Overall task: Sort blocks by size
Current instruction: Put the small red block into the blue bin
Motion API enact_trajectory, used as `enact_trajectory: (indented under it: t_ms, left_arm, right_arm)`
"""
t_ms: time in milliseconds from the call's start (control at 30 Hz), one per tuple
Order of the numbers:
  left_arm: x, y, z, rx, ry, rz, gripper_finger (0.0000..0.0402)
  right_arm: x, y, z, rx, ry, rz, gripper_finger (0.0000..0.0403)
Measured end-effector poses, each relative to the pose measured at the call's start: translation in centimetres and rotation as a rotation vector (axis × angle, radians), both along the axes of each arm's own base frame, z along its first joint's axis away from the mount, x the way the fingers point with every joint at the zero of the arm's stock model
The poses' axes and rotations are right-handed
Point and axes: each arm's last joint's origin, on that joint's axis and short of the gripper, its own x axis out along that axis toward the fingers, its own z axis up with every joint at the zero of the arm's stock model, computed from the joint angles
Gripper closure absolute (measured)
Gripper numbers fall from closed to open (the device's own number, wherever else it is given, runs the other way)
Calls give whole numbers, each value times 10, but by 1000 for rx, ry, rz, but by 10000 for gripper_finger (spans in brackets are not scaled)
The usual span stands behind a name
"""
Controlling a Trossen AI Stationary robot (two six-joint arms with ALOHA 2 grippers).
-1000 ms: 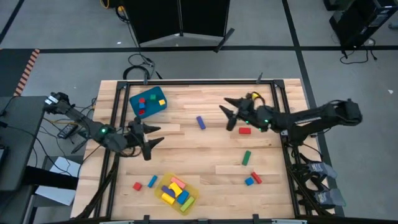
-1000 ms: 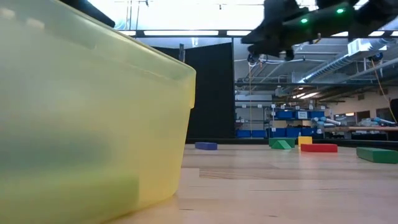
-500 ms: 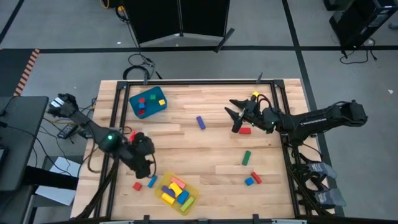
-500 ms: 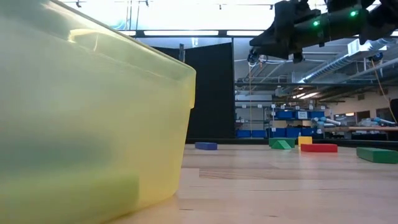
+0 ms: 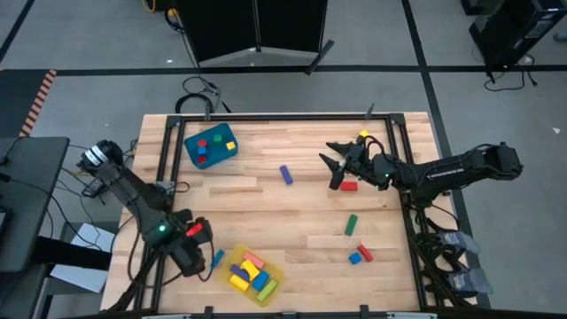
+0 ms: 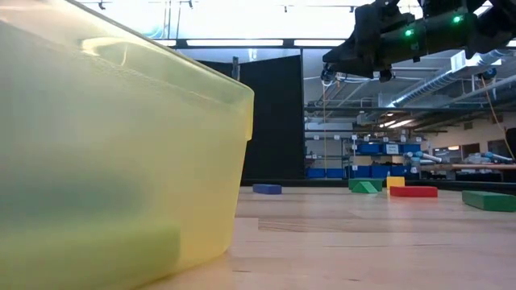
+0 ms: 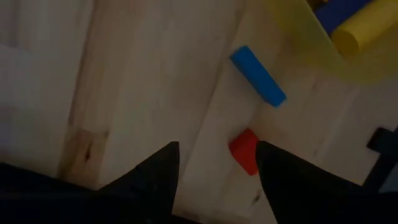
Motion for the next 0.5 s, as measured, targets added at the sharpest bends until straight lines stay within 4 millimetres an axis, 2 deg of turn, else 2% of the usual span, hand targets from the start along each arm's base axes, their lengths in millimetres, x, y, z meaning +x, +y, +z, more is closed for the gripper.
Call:
enact_trajectory:
  t_ms: [267,500]
  left_arm:
    - [-10,-15,-1,-22,-46,15,182]
    - [-14,-41,-16,-17,-46,-205,182]
  right_arm:
    - [0,0,0,0,0,0,186]
    - [0,0,1,3,-9,1,188]
